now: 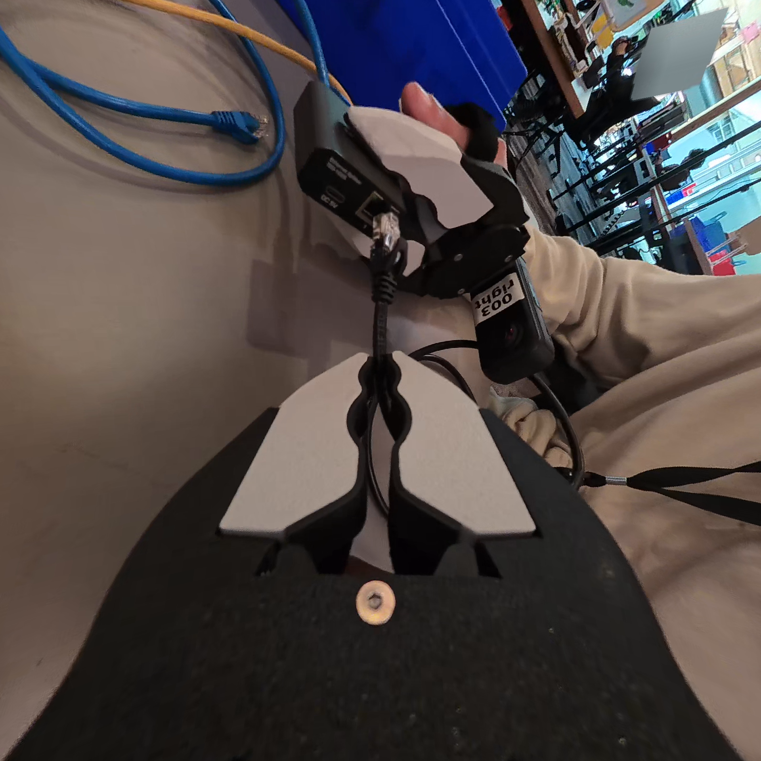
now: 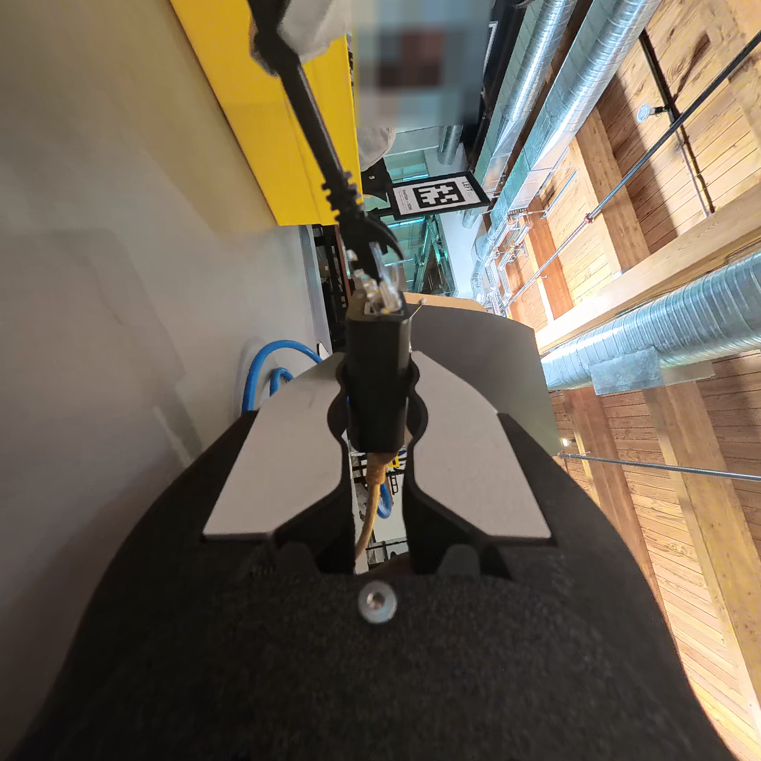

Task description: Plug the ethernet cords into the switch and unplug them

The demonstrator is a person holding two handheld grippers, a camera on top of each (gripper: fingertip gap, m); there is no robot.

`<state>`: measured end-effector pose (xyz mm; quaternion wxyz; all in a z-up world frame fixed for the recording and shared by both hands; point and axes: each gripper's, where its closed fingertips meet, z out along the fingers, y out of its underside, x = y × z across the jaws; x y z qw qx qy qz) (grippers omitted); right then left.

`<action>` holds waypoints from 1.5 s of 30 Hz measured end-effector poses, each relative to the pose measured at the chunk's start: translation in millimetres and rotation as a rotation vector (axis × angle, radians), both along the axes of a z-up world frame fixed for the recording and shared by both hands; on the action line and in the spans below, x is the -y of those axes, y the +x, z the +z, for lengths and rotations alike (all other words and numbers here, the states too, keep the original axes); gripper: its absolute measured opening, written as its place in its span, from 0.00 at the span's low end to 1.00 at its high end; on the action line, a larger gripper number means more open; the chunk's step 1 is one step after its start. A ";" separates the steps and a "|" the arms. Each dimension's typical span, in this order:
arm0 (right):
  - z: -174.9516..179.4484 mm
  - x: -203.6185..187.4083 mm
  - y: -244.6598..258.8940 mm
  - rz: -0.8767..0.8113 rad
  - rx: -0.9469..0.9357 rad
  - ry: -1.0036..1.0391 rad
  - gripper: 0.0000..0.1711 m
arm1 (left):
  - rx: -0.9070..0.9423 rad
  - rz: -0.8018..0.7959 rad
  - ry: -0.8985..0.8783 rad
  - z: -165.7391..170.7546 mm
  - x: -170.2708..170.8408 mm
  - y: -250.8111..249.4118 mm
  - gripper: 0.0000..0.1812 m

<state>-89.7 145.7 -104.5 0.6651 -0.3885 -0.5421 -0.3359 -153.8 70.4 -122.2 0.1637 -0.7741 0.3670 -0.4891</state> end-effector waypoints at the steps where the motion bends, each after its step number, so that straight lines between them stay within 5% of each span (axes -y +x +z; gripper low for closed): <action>1: 0.1 0.3 -0.4 0.001 0.002 0.002 0.14 | 0.000 -0.002 -0.008 -0.2 -0.8 -1.2 0.02; 18: -7.2 5.2 -7.2 0.019 0.088 0.050 0.14 | -0.037 -0.047 -0.011 2.1 -10.6 -6.6 0.02; 33: -17.1 -4.1 -0.9 -0.009 0.028 -0.047 0.14 | -0.192 0.039 0.679 -4.2 -18.5 20.4 0.03; 45: -15.6 2.5 -4.2 -0.001 0.002 -0.067 0.13 | -0.241 0.046 0.794 -1.7 -20.9 20.8 0.03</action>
